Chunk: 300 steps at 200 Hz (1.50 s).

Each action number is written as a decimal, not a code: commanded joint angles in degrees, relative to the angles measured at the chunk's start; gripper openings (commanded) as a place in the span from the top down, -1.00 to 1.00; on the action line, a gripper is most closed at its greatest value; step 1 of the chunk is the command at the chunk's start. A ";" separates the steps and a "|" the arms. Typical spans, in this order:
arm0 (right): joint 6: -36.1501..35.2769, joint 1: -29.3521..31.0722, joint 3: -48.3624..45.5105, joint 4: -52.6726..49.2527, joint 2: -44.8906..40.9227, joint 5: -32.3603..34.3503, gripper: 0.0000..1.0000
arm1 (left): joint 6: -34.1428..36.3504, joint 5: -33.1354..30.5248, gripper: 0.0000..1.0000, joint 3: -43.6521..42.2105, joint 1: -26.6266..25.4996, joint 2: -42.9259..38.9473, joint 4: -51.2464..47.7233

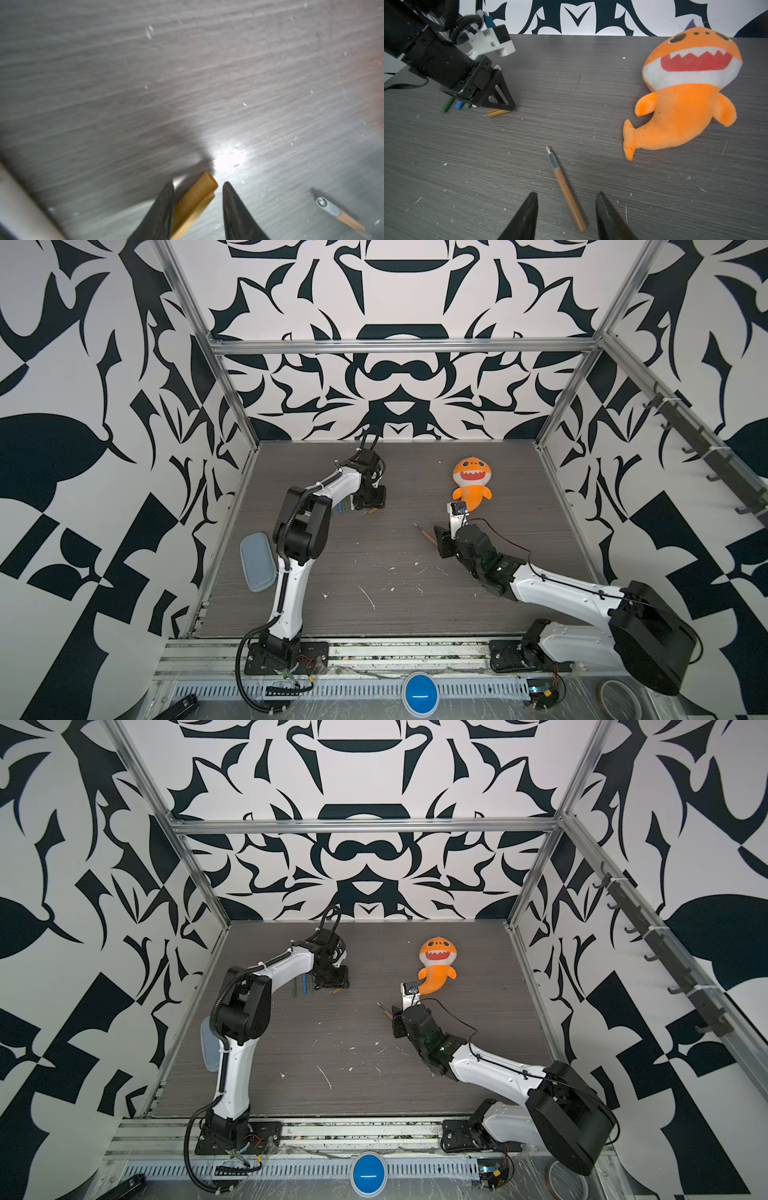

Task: Insert the pens into the pen caps

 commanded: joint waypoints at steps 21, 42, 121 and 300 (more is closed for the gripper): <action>-0.26 0.02 2.47 0.13 0.27 -0.22 0.04 | -2.77 -1.04 0.19 -4.76 -4.34 -3.59 -0.57; -0.18 0.06 2.53 0.03 0.08 -0.32 0.07 | -4.73 -1.06 0.26 -6.94 -6.11 -4.47 0.31; -1.51 0.06 3.63 -2.27 -0.20 -0.72 0.07 | -9.17 -6.08 0.20 -12.87 -11.57 -13.28 3.46; -18.21 -4.18 55.78 -59.86 41.48 -13.71 0.14 | -4.63 -4.06 -0.21 -39.18 -10.15 -61.68 29.38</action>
